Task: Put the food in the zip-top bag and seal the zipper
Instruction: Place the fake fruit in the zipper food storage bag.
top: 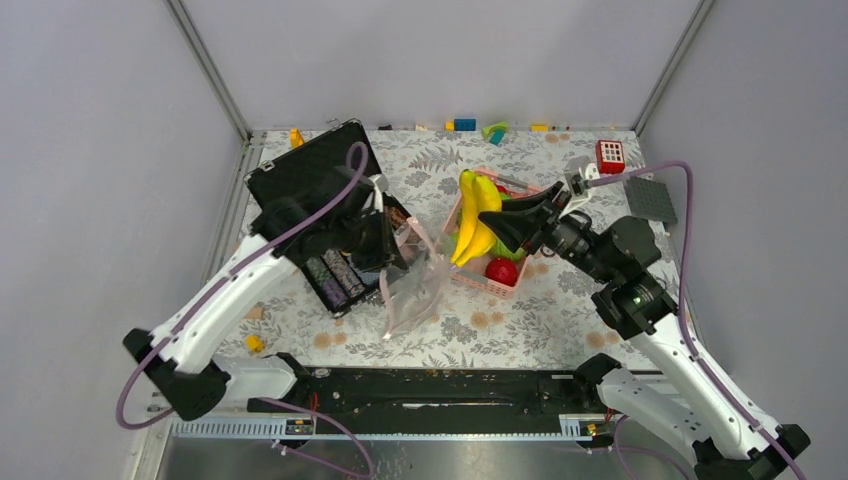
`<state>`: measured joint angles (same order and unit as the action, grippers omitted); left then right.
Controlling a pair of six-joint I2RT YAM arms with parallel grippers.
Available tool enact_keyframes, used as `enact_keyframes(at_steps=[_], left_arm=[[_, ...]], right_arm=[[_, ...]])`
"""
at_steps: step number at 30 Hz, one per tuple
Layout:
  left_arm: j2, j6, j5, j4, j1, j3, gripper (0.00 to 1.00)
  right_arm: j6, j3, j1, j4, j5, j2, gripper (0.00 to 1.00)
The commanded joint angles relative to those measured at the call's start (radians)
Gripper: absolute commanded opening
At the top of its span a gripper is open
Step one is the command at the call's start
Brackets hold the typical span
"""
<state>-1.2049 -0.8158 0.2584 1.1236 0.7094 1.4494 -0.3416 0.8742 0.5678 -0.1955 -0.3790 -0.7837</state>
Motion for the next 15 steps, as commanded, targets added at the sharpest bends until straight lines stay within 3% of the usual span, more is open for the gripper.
enact_keyframes(at_steps=[1, 4, 9, 15], left_arm=[[-0.098, 0.021, -0.037, -0.131, 0.006, -0.002, 0.00], [-0.156, 0.008, -0.062, -0.179, 0.007, 0.022, 0.00], [-0.186, 0.003, -0.069, -0.187, 0.014, 0.058, 0.00], [-0.141, -0.008, -0.077, -0.187, 0.013, 0.042, 0.00]], right_arm=[[-0.016, -0.032, 0.010, -0.145, -0.039, 0.045, 0.11], [0.010, -0.022, 0.062, -0.198, -0.067, 0.011, 0.11], [0.220, 0.031, 0.250, -0.164, 0.015, -0.069, 0.11], [0.272, 0.046, 0.283, -0.167, 0.081, -0.174, 0.11]])
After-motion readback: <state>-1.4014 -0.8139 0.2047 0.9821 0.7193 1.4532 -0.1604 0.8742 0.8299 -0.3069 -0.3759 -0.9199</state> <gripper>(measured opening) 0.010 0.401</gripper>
